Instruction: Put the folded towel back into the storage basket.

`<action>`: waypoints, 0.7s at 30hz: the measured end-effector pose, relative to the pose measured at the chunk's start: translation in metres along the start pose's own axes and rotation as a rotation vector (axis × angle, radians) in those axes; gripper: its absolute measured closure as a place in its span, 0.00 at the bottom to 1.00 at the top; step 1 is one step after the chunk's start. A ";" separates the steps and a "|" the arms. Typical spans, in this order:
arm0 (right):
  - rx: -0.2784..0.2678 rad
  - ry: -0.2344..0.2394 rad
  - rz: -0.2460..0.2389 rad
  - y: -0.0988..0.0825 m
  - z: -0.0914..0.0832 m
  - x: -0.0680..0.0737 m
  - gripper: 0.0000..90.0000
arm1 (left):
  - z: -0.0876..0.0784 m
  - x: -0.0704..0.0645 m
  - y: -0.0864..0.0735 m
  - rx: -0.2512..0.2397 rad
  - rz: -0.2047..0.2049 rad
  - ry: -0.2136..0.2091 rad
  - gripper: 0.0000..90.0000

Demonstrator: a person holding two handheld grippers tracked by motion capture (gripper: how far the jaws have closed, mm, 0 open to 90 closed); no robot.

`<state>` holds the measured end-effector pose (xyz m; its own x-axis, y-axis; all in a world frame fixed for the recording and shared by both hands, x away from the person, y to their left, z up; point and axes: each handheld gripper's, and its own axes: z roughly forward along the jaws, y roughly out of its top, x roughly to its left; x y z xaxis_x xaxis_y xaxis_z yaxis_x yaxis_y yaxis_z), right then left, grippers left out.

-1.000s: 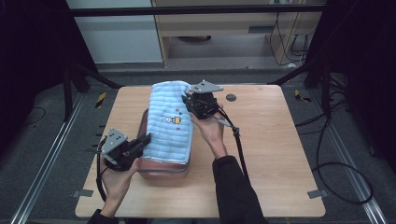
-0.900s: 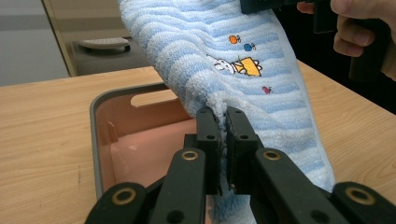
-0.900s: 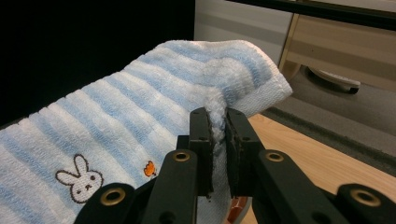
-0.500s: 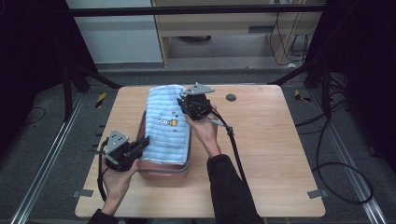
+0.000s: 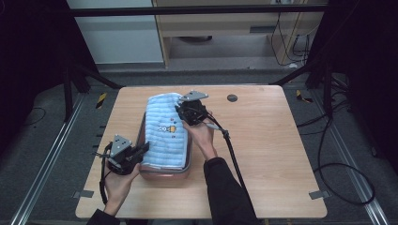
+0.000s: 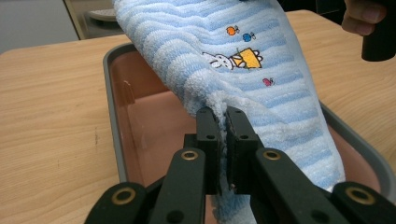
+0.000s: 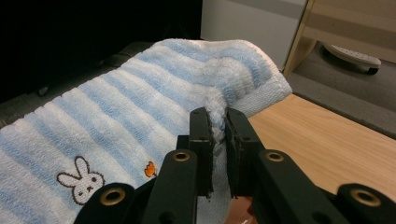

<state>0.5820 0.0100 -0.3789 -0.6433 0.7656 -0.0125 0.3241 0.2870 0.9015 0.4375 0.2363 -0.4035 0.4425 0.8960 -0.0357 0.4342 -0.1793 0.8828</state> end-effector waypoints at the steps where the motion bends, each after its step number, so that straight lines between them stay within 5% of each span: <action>1: 0.004 0.000 -0.001 -0.002 0.001 0.000 0.92 | 0.001 0.000 -0.001 0.004 0.001 0.003 0.95; 21: 0.075 -0.009 0.023 -0.032 0.016 -0.002 0.91 | 0.015 0.001 -0.019 0.079 0.010 0.018 0.95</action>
<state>0.5841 0.0091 -0.4146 -0.6290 0.7774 0.0041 0.3903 0.3113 0.8664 0.4414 0.2344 -0.4271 0.4327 0.9013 -0.0182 0.4908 -0.2187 0.8434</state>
